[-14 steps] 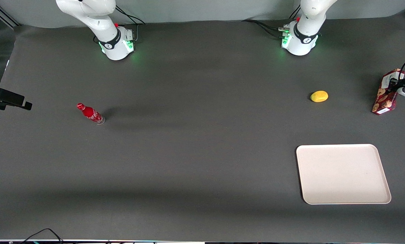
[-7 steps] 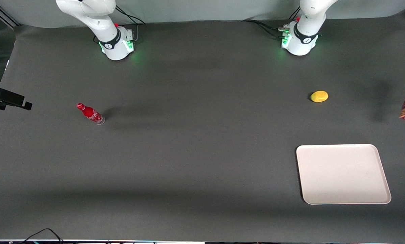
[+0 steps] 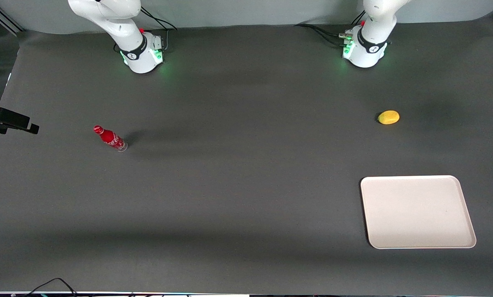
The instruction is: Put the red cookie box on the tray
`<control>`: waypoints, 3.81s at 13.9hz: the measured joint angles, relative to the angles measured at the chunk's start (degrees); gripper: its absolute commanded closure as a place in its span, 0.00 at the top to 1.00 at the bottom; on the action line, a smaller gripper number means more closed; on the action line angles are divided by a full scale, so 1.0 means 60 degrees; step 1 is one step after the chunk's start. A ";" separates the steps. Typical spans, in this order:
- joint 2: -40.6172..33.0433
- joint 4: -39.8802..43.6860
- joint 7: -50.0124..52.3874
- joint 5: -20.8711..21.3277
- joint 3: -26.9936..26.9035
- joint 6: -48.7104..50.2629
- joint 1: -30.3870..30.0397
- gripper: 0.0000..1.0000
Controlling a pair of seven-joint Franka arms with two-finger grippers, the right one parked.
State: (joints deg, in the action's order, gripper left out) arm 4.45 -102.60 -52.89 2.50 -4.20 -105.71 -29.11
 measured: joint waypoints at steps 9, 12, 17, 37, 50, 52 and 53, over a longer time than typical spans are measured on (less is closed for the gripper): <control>0.3888 0.3656 0.5057 -0.0403 0.0075 0.0067 0.1562 0.00; 0.5434 0.4949 0.5995 -0.0760 0.0107 -0.0062 0.2018 0.00; 0.6733 0.5429 0.6326 -0.0781 0.0098 -0.1220 0.2273 0.00; 0.7952 0.5584 0.5269 -0.0780 0.0088 -0.2259 0.2287 1.00; 0.3832 0.5769 0.5811 -0.0775 0.0115 0.2746 0.3469 1.00; 0.3187 0.5327 0.6499 -0.0754 0.0117 0.3232 0.3887 1.00; 0.2881 0.5153 0.6818 -0.0734 0.0119 0.3492 0.4086 1.00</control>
State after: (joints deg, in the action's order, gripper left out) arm 21.73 -71.69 -11.99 -1.91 -3.49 -84.75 -4.60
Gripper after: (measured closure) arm 0.000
